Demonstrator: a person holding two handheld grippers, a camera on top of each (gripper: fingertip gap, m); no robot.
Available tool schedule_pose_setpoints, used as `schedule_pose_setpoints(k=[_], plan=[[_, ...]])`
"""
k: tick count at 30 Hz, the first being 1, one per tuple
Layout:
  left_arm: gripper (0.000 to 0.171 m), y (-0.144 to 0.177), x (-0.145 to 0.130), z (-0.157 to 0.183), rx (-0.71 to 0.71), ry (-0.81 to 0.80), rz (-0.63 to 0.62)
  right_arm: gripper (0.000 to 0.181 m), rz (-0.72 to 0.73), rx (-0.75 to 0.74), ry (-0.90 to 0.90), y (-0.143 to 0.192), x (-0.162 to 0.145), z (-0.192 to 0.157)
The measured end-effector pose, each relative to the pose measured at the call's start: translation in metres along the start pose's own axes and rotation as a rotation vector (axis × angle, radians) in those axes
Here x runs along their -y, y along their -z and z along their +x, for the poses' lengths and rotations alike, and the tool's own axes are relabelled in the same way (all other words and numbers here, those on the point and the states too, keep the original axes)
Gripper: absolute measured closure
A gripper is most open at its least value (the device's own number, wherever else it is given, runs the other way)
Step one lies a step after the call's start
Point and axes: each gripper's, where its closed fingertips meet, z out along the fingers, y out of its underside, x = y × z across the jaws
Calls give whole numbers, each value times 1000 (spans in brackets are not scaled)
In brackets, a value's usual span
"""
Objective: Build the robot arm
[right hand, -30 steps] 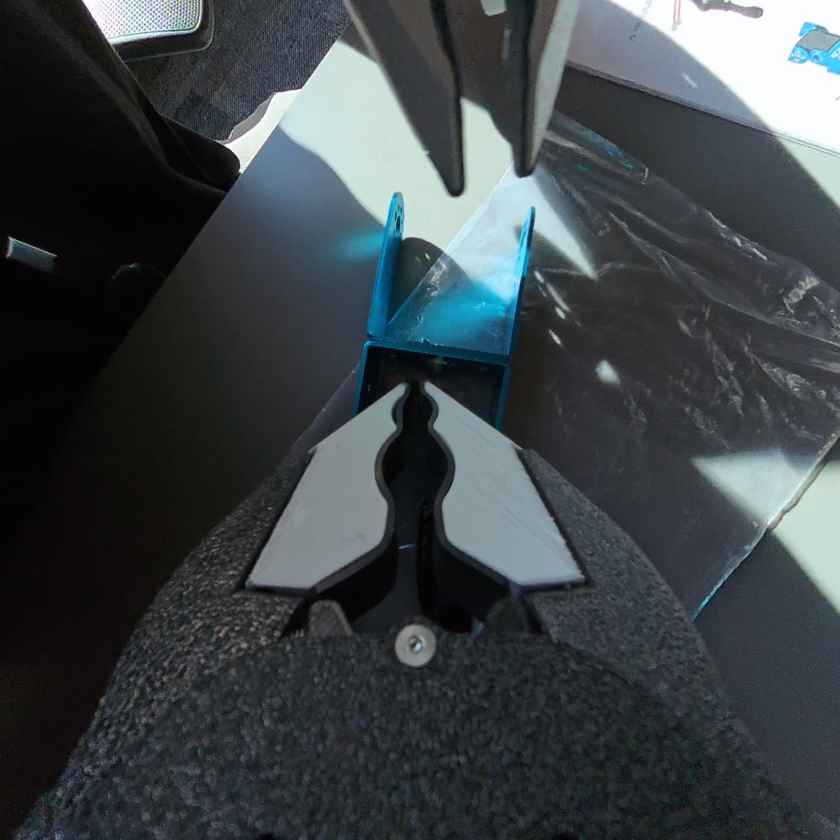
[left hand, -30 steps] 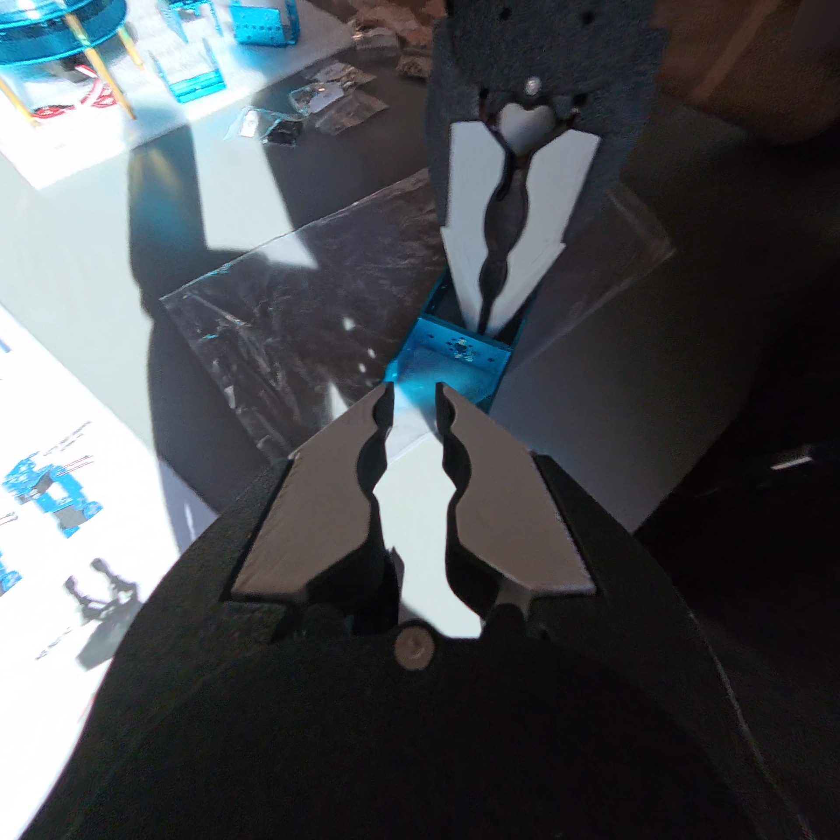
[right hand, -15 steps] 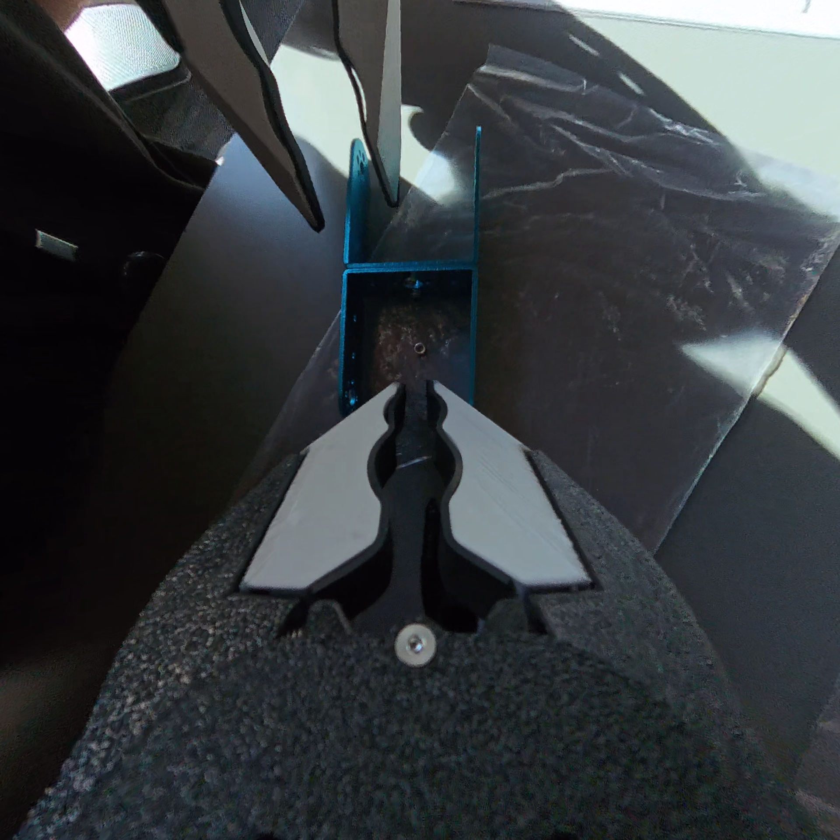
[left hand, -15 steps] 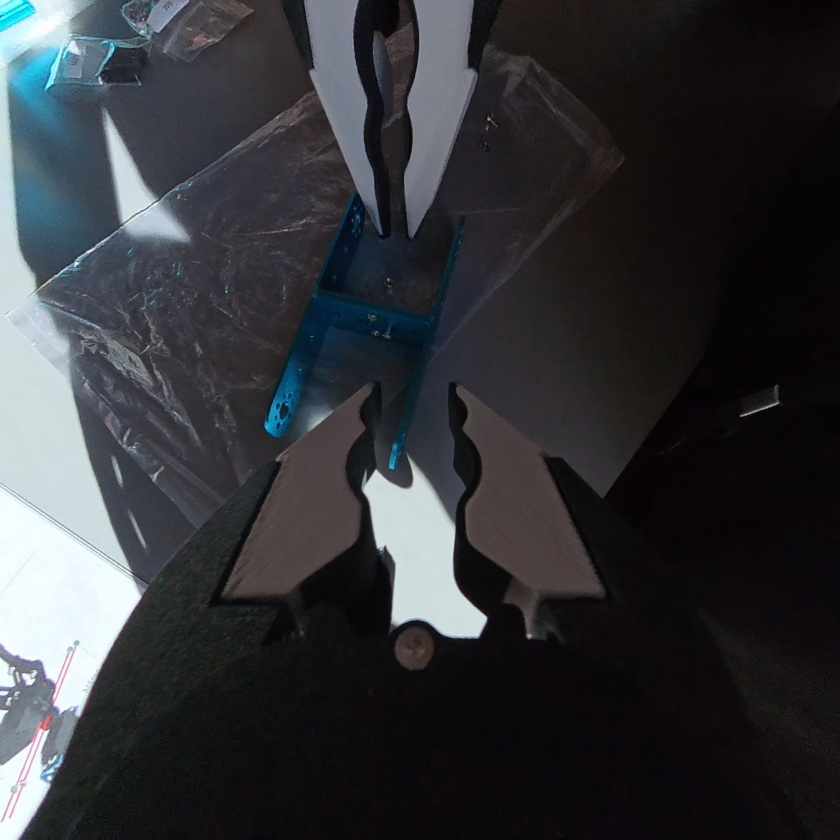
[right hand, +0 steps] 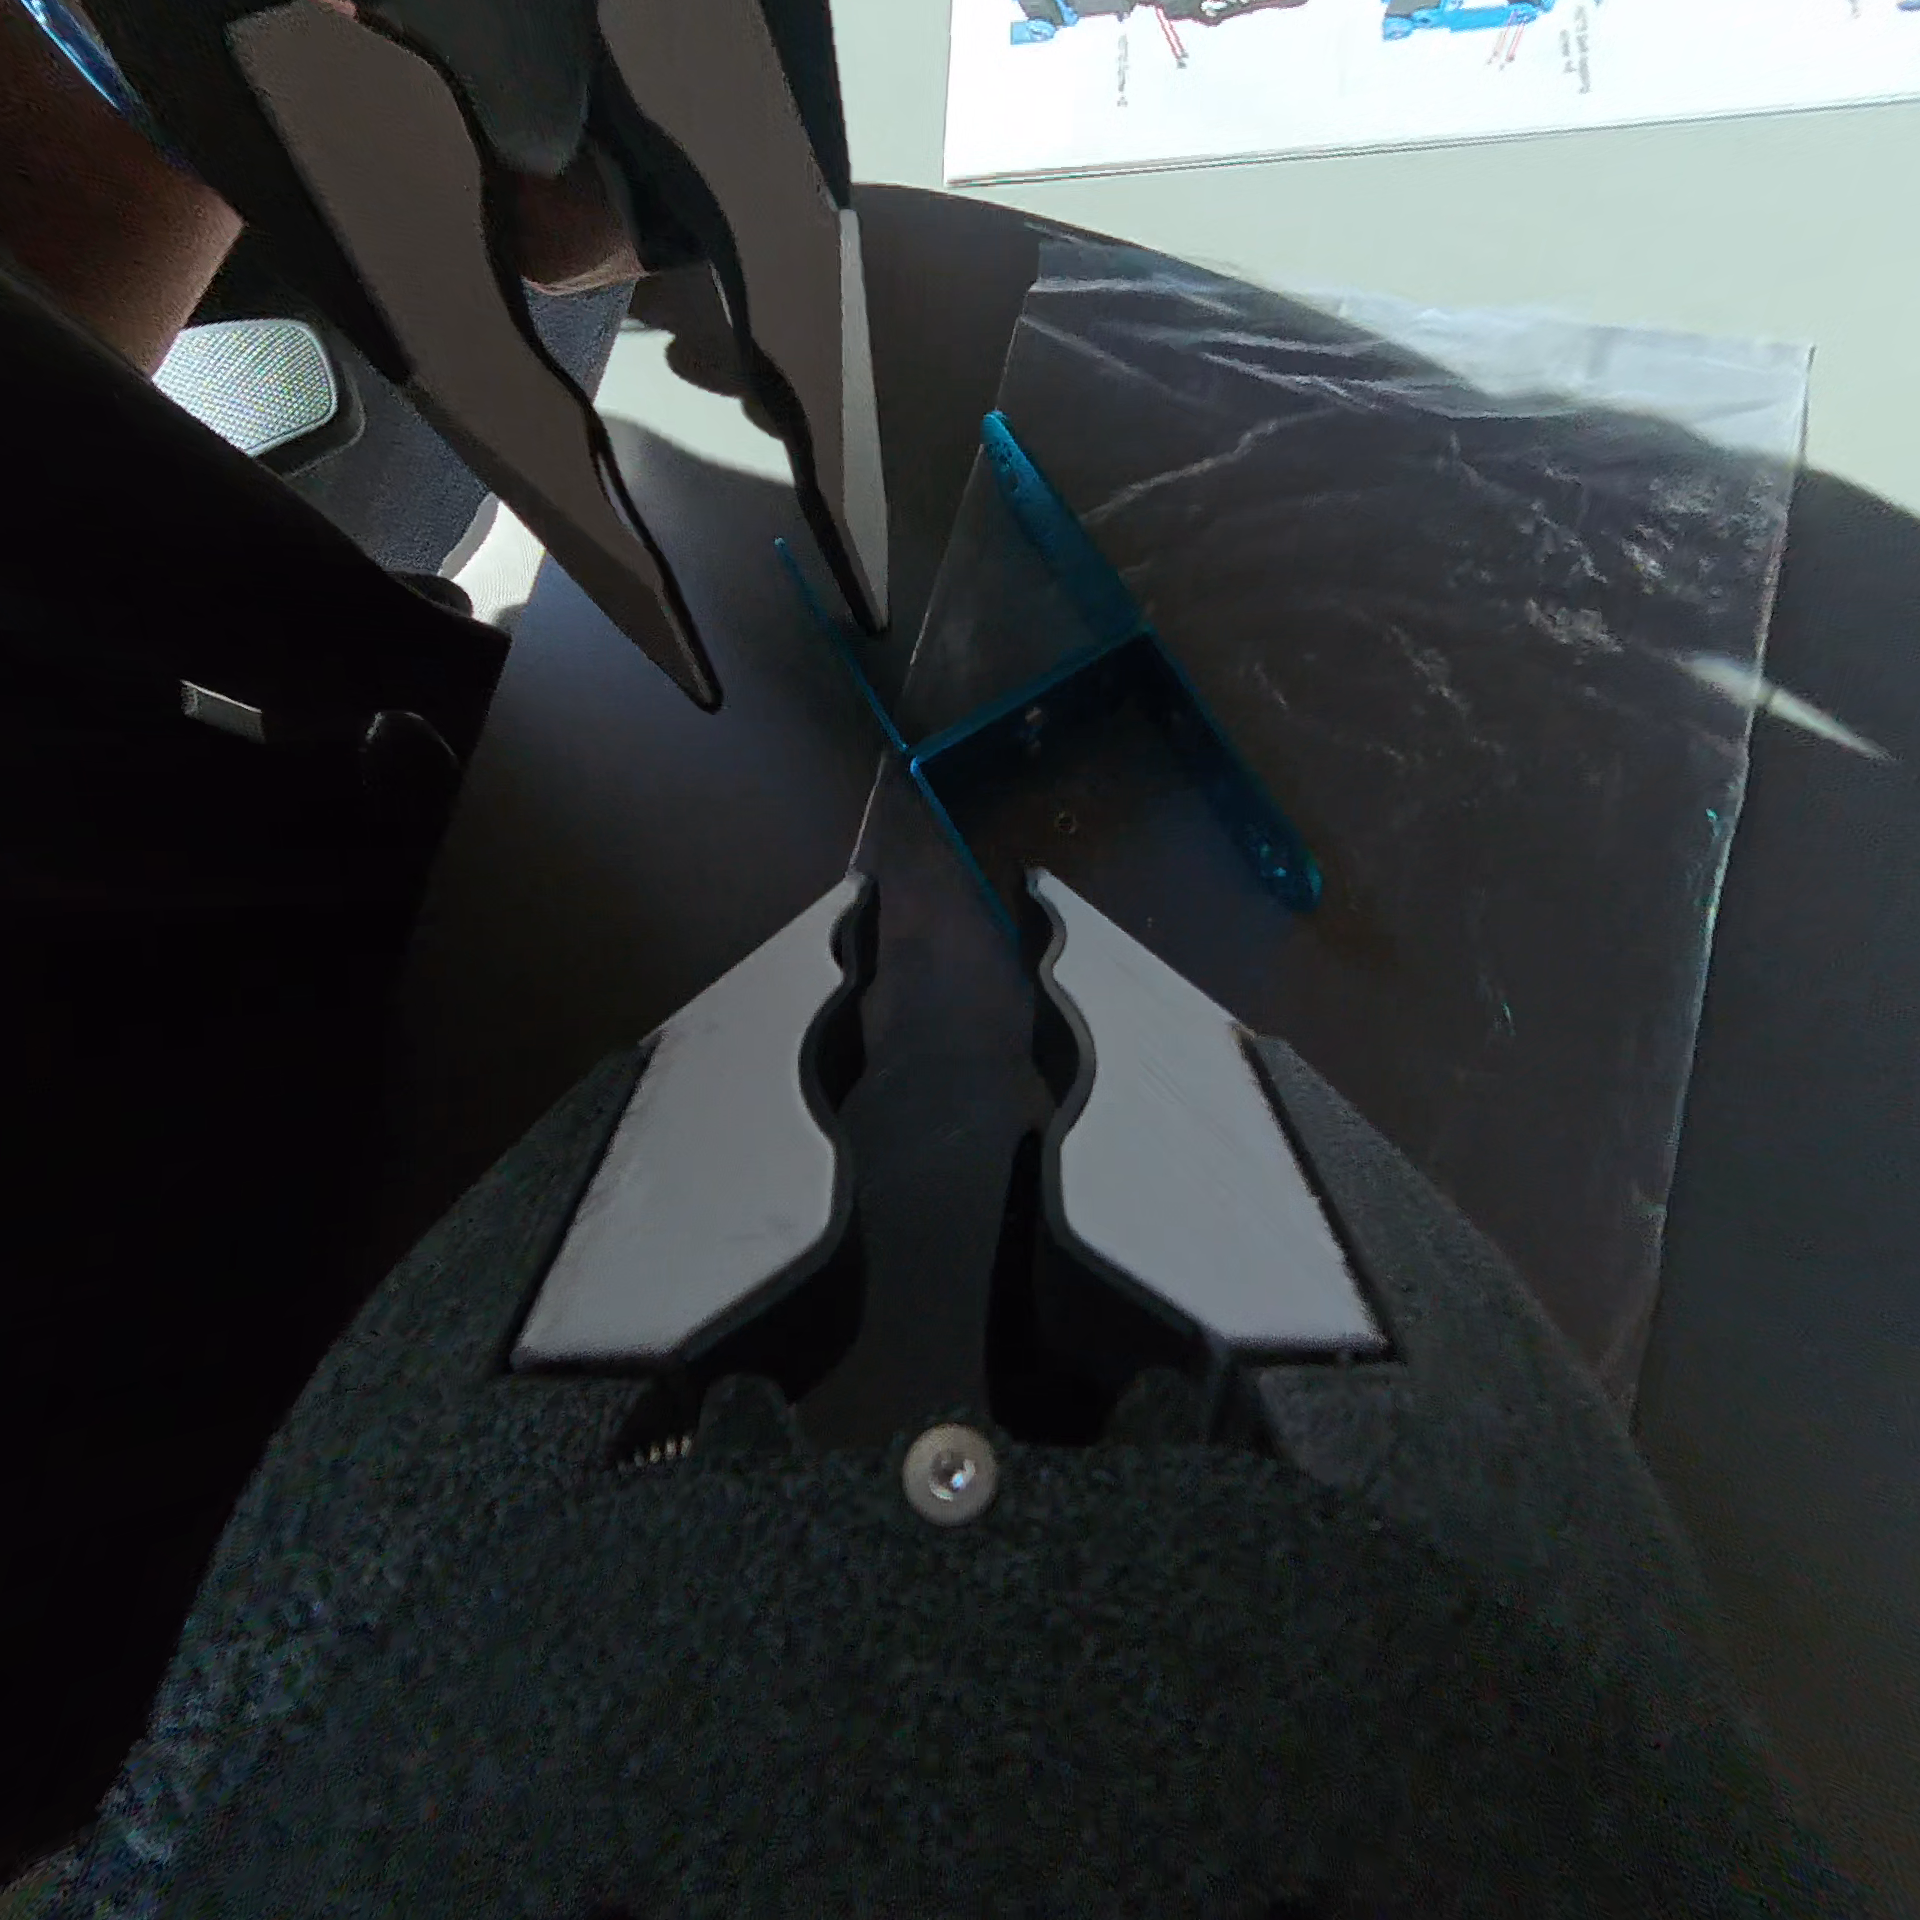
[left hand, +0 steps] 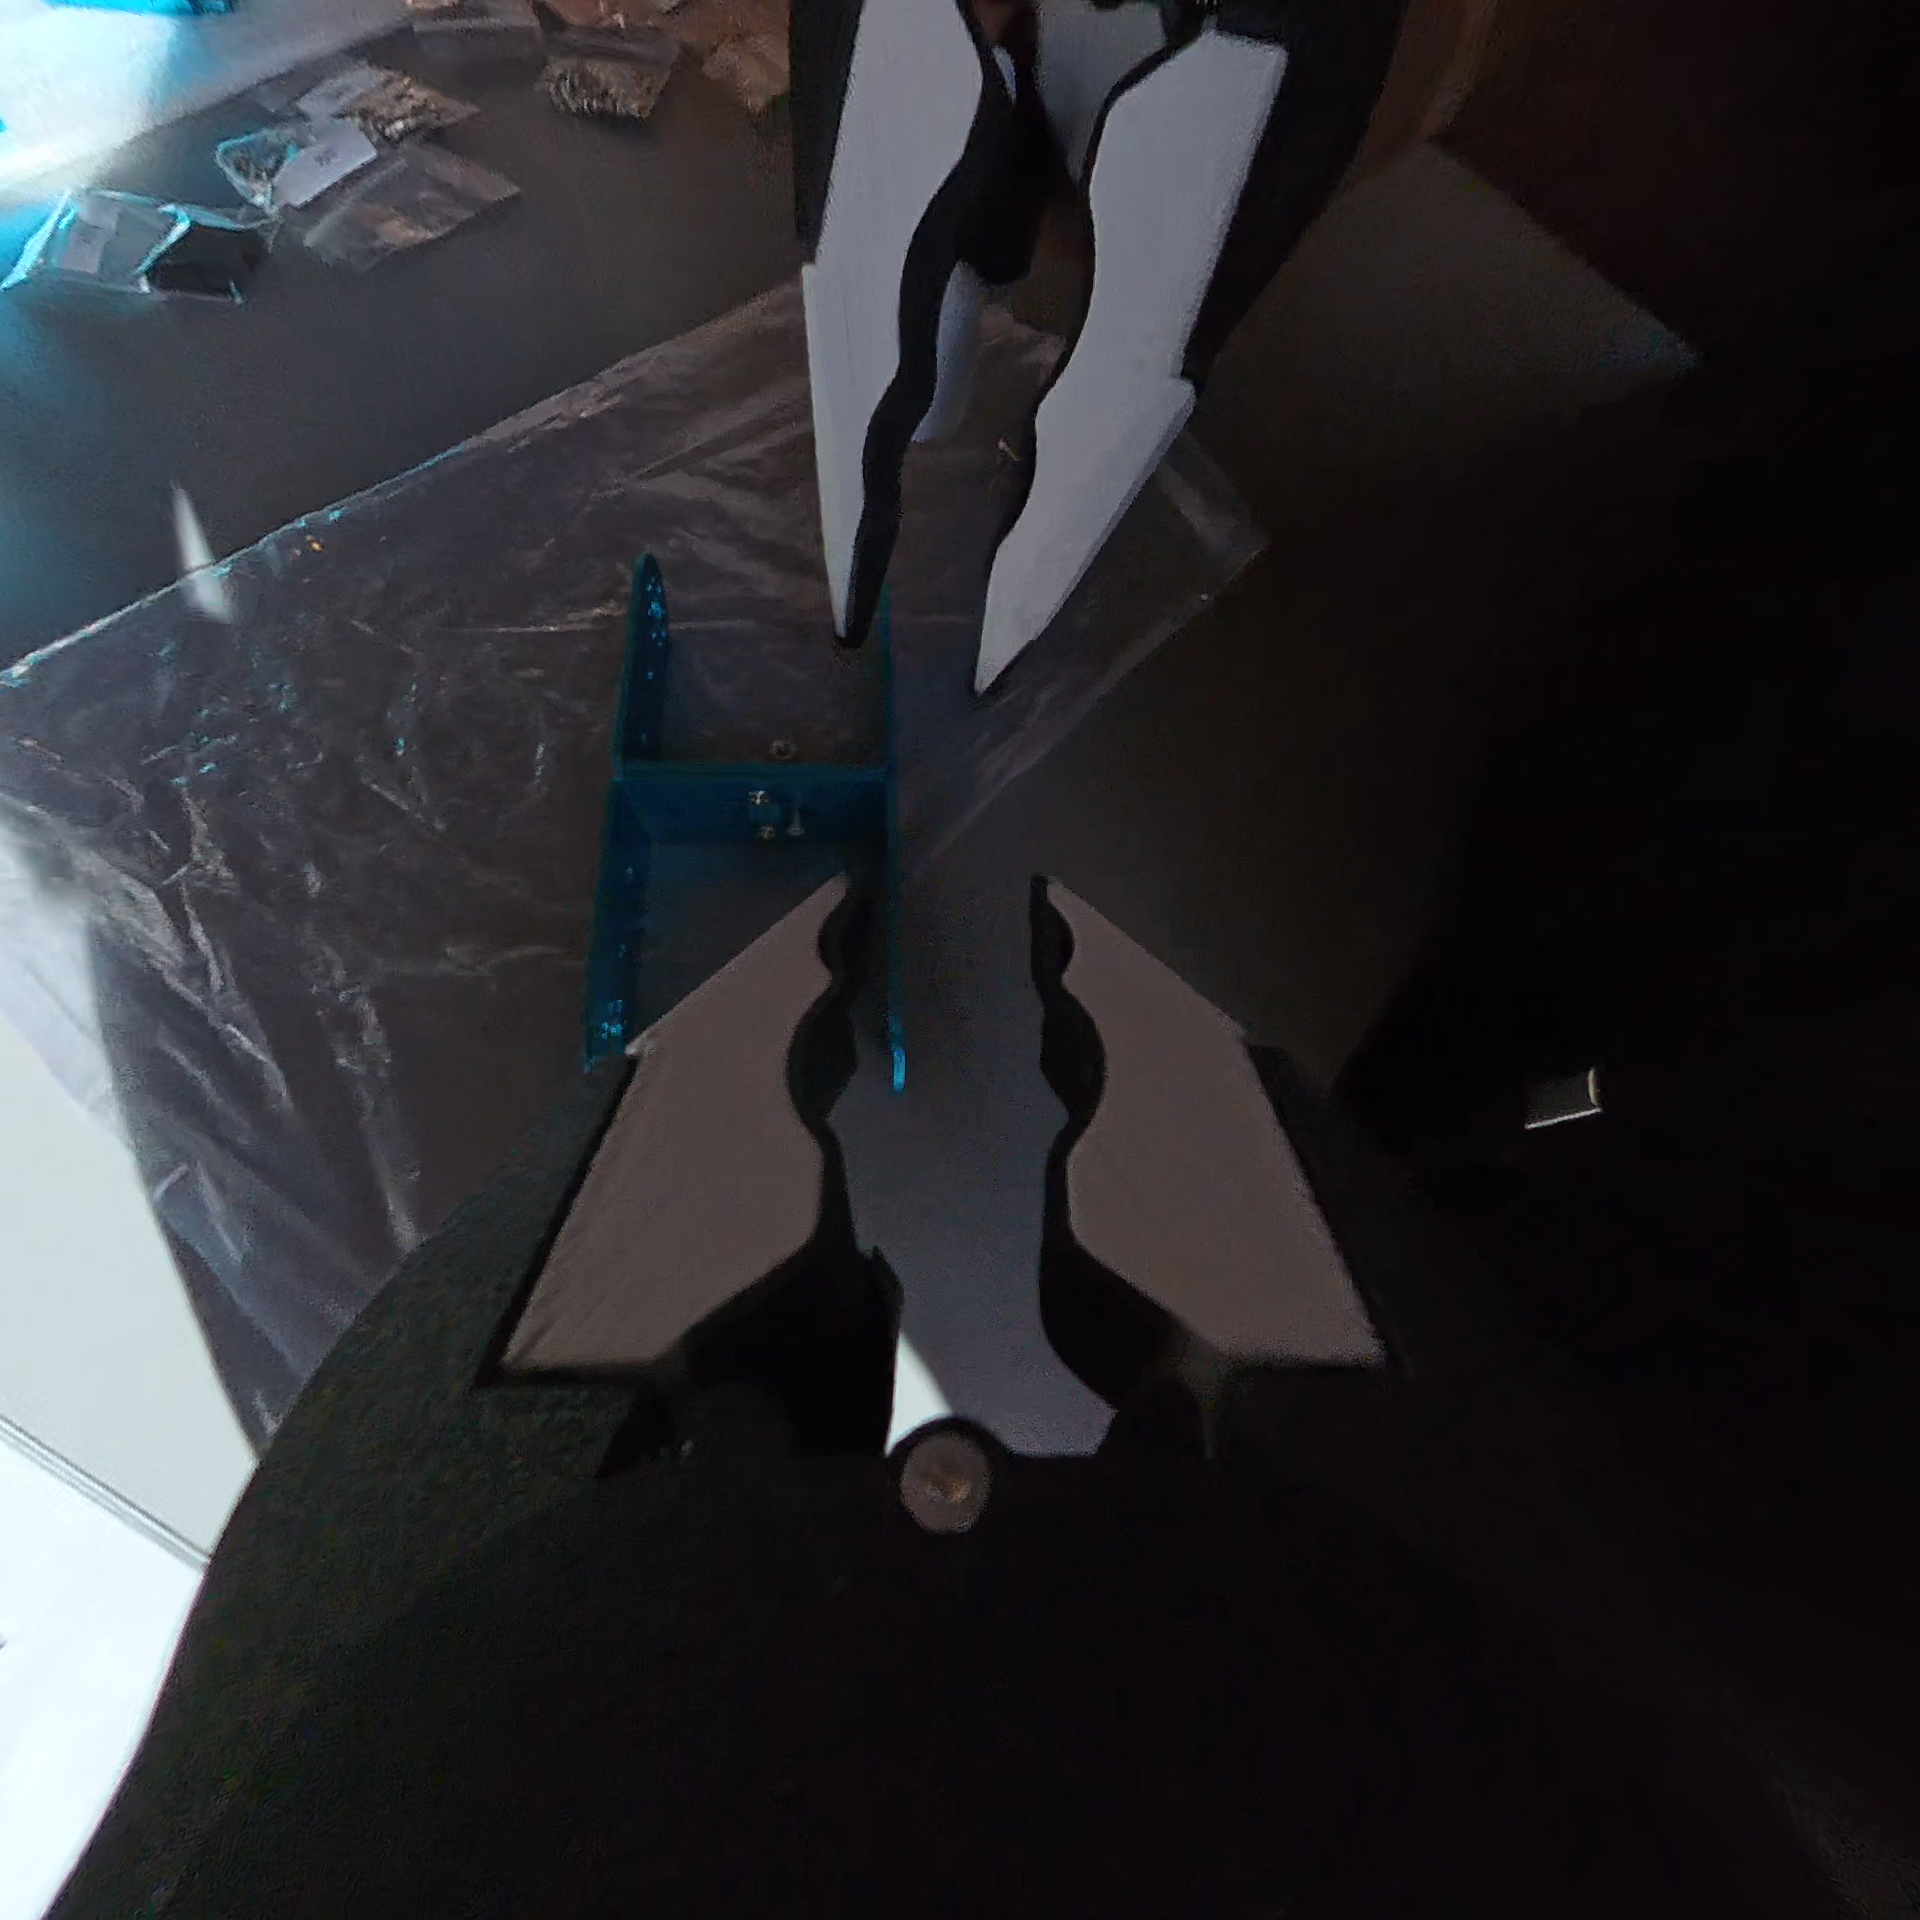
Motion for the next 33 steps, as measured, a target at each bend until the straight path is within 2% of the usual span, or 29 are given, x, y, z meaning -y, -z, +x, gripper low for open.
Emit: schedule_pose_setpoints(k=[3,6,8,12,15,17,19,21,27,33], plan=[[140,18,7,-24,40,41,63,149,0,-58,-79,2,2,5],[140,36,-5,-65,186,39,4,149,19,-155,-196,-2,16,10],[140,38,-11,-74,185,19,-20,147,29,-164,-293,-9,25,5],[142,25,-15,-70,129,-53,-73,155,64,-261,-421,-12,30,6],[150,13,-17,-65,97,-70,-106,155,85,-297,-522,-12,31,8],[155,9,-19,-61,87,-68,-110,155,23,-322,-534,-17,28,8],[164,8,-23,-66,134,-69,-127,151,-75,-375,-539,-20,20,9],[171,9,-24,-66,163,-67,-121,152,-111,-400,-559,-21,17,8],[171,13,-22,-62,174,46,-79,157,-179,-390,-566,-36,20,6],[171,15,-24,-55,166,35,-75,169,-265,-422,-538,-40,12,8]])
